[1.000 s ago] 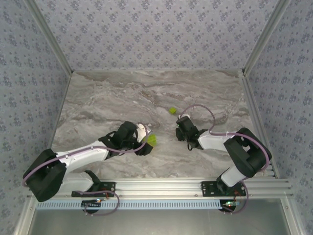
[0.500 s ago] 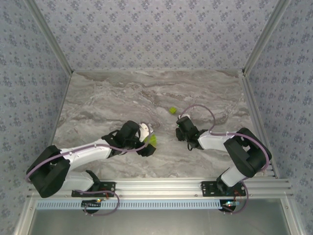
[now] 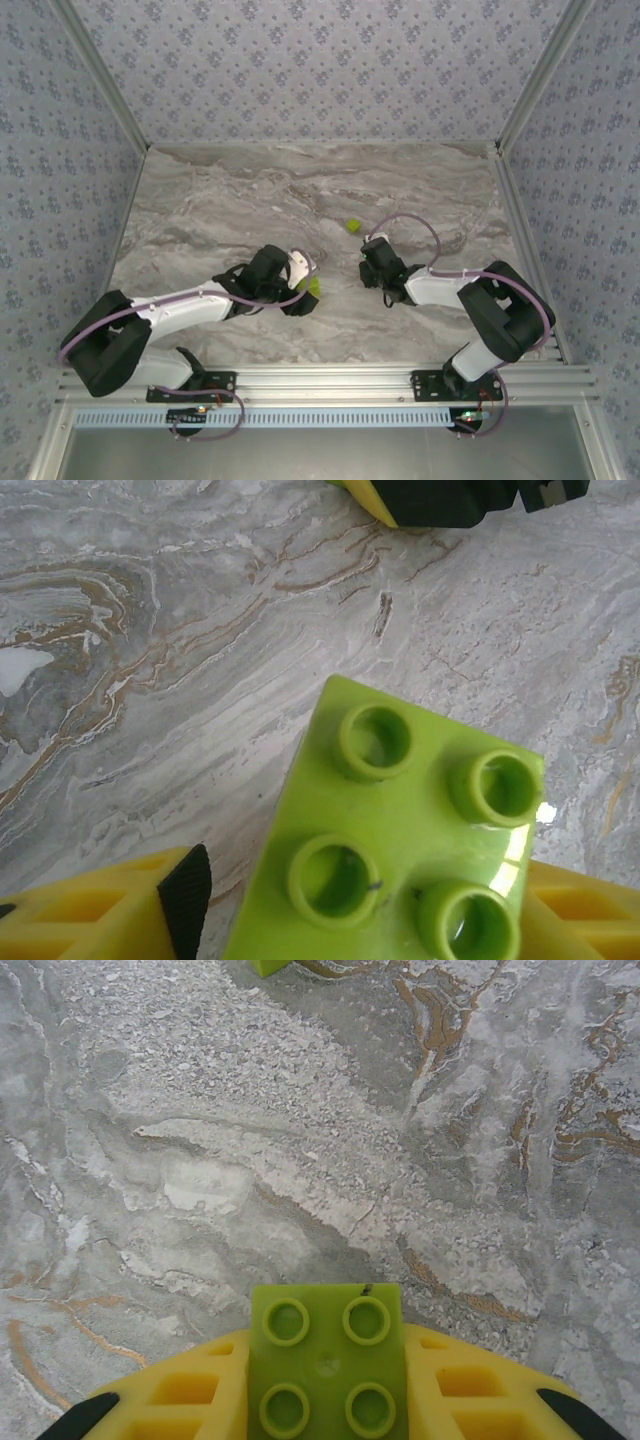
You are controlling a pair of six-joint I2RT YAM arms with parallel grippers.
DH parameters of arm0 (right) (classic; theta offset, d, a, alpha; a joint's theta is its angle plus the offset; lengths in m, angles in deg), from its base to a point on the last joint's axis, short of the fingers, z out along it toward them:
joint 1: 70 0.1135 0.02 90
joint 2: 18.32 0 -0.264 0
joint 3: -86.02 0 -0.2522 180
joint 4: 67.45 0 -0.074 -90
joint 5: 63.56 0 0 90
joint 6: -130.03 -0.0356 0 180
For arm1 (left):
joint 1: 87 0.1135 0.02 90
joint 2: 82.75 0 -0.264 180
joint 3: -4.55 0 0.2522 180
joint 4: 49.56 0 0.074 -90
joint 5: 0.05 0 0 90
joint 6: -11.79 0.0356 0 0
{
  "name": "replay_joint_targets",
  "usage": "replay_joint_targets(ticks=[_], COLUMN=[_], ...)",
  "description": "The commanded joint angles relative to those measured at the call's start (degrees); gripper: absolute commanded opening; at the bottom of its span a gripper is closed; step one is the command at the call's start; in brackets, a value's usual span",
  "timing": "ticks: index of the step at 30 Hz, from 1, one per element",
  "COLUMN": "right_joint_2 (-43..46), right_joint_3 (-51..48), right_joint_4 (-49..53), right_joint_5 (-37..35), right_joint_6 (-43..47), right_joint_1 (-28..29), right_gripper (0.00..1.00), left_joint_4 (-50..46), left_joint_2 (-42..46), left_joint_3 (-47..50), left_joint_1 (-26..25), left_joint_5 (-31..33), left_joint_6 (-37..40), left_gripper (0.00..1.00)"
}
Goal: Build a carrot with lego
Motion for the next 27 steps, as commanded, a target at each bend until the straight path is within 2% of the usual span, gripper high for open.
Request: replay_joint_targets(ticks=[1,5,13,19,27], right_joint_2=[-0.4,-0.7,-1.3,-1.5,-1.5], right_joint_3=[-0.1,0.0,0.3,0.5,0.0], right_joint_4=[1.0,0.9,0.6,0.4,-0.1], right_joint_5=[1.1,1.3,2.4,3.0,3.5], right_joint_6=[0.8,0.8,1.3,1.3,1.4], right_joint_1=[-0.3,-0.4,-0.5,-0.6,-0.6], right_gripper=[0.27,0.27,0.27,0.27,0.27], left_joint_4=[1.2,1.4,2.6,2.8,2.6], left_joint_2=[-0.7,-0.2,0.4,0.0,-0.7], left_joint_3=[-1.8,-1.7,-0.7,-0.7,-1.0], left_joint_1=[-0.4,-0.5,-0.4,-0.4,-0.5], left_joint_5=[-1.1,-1.0,-1.6,-1.6,-1.9], left_joint_6=[0.8,0.8,0.6,0.5,0.6], left_gripper=[0.65,0.56,0.52,0.53,0.39])
